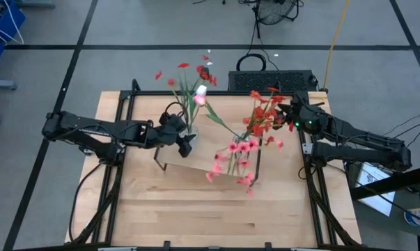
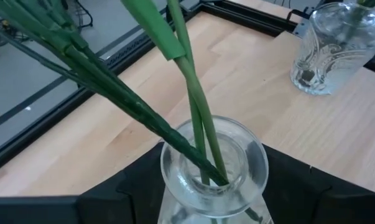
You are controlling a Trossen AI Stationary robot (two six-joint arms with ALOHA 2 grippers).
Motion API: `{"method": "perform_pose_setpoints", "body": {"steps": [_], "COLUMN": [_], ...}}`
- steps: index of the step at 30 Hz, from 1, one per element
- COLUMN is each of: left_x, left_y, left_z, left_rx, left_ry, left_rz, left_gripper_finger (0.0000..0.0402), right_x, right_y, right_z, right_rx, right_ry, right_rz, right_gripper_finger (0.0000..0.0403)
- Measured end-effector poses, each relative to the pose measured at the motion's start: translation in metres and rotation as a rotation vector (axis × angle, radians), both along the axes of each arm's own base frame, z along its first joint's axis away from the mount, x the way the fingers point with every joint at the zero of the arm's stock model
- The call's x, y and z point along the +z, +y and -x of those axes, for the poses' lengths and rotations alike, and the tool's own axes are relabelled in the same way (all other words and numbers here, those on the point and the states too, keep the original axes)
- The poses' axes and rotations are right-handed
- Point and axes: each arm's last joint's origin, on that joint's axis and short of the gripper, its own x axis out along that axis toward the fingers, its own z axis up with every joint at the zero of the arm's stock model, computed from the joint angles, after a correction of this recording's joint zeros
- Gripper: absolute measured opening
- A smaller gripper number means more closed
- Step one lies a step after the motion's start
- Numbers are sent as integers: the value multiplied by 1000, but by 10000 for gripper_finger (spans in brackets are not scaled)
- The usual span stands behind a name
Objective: Pick and place flowers into a vace then onto a shelf
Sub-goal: Put the transparent flower vase on the shelf
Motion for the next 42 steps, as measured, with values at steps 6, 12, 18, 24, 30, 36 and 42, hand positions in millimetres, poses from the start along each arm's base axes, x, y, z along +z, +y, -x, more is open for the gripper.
{"method": "perform_pose_setpoints", "body": {"steps": [6,12,18,24,30,36,42], "left_x": [2,14,24,25,26,27,29], "left_y": [-7,-10,-9,-8,-3,-1,-3], "left_z": [3,11,20,20,18,17,15], "left_rx": [36,-6,-27,-37,-29,-70,-150], "left_ry": [-31,-81,-117,-113,-126,-130,-150], "left_rz": [4,-5,-2,-28,-39,-22,48], "left_gripper_finger": [231,260,283,288,277,274,274], "right_x": [0,0,0,0,0,0,0], "right_y": [0,0,0,0,0,0,0], "right_z": [0,0,0,0,0,0,0], "right_rx": [-1,-1,-1,1,2,2,2], "right_ry": [0,0,1,3,6,6,6], "right_rz": [0,0,1,3,5,5,5], "right_gripper_finger": [219,219,219,219,219,219,219]}}
